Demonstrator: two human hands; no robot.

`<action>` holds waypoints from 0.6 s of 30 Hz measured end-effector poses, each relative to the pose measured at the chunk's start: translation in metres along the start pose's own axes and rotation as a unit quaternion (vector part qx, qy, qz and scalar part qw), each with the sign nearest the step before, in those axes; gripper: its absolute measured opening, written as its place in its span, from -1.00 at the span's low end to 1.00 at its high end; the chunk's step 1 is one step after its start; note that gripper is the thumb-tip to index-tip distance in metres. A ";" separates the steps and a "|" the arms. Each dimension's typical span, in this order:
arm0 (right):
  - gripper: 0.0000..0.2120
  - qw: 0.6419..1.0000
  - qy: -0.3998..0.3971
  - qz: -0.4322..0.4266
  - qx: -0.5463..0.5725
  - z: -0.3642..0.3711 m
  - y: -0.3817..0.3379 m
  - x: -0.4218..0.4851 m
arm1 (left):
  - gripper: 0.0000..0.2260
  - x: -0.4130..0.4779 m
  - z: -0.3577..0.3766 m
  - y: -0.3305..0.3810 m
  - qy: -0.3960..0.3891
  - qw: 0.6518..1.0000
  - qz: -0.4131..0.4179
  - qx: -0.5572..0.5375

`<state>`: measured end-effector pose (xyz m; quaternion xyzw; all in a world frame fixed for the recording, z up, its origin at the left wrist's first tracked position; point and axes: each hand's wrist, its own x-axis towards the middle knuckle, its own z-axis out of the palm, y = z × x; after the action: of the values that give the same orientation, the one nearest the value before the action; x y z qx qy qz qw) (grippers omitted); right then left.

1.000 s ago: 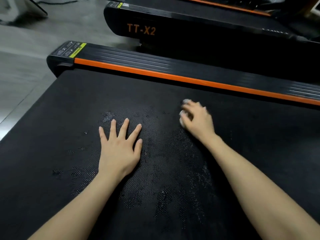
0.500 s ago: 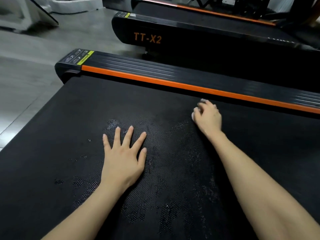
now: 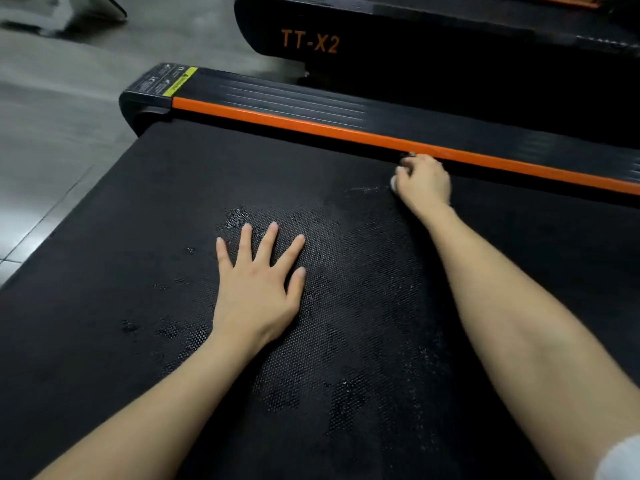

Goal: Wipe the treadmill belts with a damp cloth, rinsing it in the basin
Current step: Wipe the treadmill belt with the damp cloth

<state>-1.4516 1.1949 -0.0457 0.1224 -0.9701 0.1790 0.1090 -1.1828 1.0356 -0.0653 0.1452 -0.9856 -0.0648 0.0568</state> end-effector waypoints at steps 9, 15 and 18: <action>-0.75 0.979 -0.037 -0.187 0.069 -0.024 -0.033 -0.116 | -0.43 0.001 -0.001 0.001 -0.005 1.000 -0.004 0.001; -0.61 0.940 -0.127 -0.302 0.093 -0.060 0.003 -0.214 | -0.45 -0.001 -0.001 0.000 -0.015 1.000 -0.004 0.004; -0.65 0.985 -0.093 -0.137 0.051 -0.056 0.003 -0.176 | -0.52 0.000 -0.002 0.001 -0.021 1.000 -0.004 0.004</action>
<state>-1.2763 1.2540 -0.0408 0.2757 -0.9396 0.1996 0.0356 -1.1824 1.0364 -0.0632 0.1478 -0.9863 -0.0642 0.0351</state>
